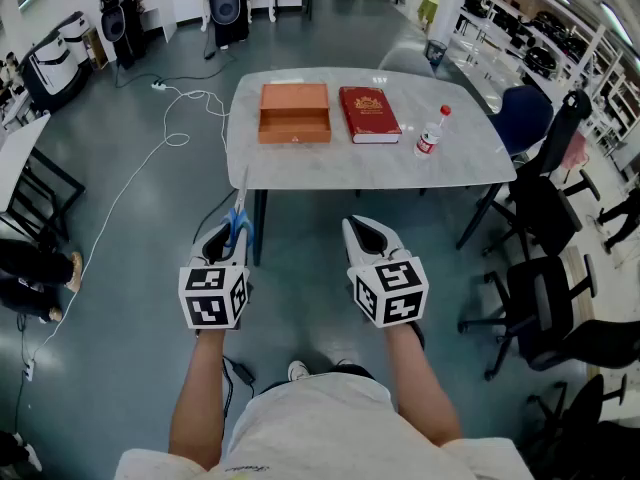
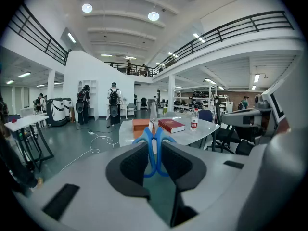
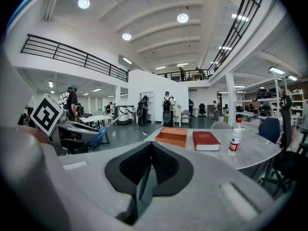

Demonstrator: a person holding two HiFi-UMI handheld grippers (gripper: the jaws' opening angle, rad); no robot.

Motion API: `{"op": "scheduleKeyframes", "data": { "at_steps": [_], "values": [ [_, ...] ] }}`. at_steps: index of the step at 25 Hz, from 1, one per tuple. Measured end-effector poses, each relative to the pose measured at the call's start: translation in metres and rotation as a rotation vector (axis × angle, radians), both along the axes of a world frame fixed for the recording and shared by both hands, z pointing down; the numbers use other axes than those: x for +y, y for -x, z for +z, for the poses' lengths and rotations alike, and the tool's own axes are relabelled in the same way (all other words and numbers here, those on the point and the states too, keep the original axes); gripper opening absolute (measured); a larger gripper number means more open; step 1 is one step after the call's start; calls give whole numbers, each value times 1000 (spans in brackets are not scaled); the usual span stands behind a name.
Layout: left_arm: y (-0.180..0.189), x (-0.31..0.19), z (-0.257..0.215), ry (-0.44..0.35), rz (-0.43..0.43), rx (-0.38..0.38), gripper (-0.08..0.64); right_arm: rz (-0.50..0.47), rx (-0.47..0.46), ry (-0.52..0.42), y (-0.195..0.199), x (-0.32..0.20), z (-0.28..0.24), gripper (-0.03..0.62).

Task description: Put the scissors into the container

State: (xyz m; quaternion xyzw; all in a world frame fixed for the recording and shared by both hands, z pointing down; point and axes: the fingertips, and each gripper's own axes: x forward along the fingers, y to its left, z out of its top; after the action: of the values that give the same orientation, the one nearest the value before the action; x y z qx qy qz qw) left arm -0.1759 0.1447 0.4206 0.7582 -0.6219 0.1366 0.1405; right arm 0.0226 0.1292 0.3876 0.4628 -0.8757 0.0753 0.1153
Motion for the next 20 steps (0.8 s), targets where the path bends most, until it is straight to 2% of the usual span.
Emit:
{"op": "scheduleKeyframes", "data": {
  "at_steps": [10, 20],
  "values": [
    [5, -23, 4, 8, 7, 2, 84, 1, 10, 11, 6, -21, 5, 3],
    [3, -79, 12, 21, -16, -38, 84, -36, -11, 31, 7, -83, 20, 3]
  ]
}}
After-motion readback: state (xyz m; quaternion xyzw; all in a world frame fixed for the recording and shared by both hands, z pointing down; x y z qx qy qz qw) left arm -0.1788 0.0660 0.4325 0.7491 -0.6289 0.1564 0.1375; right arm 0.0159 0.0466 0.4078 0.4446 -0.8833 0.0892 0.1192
